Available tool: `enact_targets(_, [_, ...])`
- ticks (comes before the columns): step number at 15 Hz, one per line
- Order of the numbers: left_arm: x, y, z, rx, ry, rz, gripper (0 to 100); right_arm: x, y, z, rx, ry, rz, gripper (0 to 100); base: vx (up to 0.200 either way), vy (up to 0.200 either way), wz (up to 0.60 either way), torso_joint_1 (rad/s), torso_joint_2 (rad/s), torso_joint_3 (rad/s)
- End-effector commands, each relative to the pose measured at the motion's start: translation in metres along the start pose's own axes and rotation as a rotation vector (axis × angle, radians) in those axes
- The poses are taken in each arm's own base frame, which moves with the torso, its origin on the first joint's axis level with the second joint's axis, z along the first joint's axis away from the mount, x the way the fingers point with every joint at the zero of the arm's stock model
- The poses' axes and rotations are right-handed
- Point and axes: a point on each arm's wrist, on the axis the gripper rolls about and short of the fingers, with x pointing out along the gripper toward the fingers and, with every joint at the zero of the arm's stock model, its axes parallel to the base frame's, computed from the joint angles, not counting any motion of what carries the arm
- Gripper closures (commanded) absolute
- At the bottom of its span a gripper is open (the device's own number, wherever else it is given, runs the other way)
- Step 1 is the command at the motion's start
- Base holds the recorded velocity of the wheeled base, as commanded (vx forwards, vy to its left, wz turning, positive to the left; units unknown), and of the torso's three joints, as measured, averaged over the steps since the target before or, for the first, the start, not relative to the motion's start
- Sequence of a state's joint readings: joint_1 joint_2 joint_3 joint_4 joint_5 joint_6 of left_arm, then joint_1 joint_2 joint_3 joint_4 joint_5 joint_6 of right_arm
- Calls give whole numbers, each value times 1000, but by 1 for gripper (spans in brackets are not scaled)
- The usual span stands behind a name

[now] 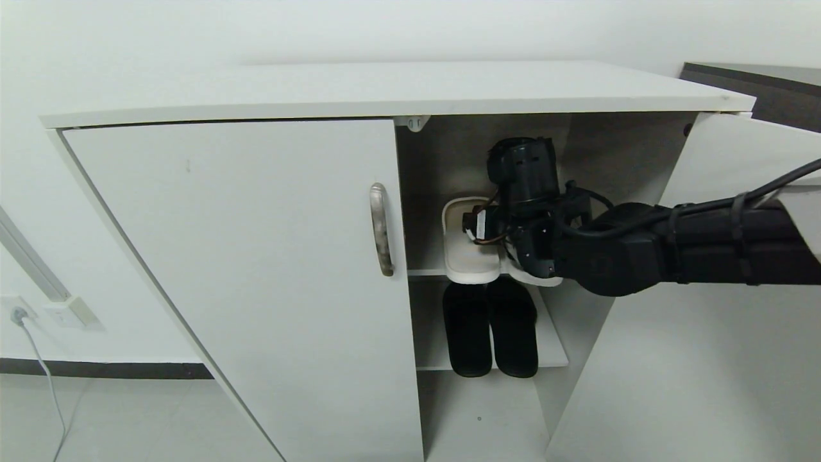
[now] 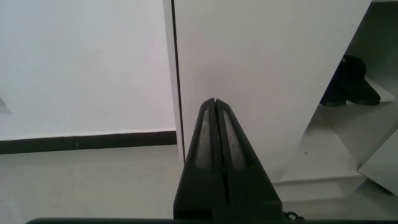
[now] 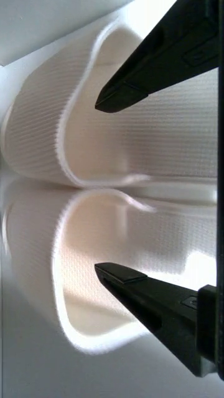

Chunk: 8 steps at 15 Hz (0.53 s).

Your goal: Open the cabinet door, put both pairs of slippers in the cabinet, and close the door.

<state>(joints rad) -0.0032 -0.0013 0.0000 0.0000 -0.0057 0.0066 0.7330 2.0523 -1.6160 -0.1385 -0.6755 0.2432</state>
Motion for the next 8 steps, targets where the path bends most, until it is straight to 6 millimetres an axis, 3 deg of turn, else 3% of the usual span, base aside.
enact_targets(1, [0,0,0,-2,1,0,100,-31,-6,9,6,-7,38,0,0,0,0,0,0,0])
enact_targets(6, [0,0,0,-7,1,-2,100,-72,-18,0,1,-15,148,0,0,0,0,0,0,0])
enact_targets(8, [0,0,0,-5,1,-2,100,-104,-31,-7,-1,0,243,0,0,0,0,0,0,0])
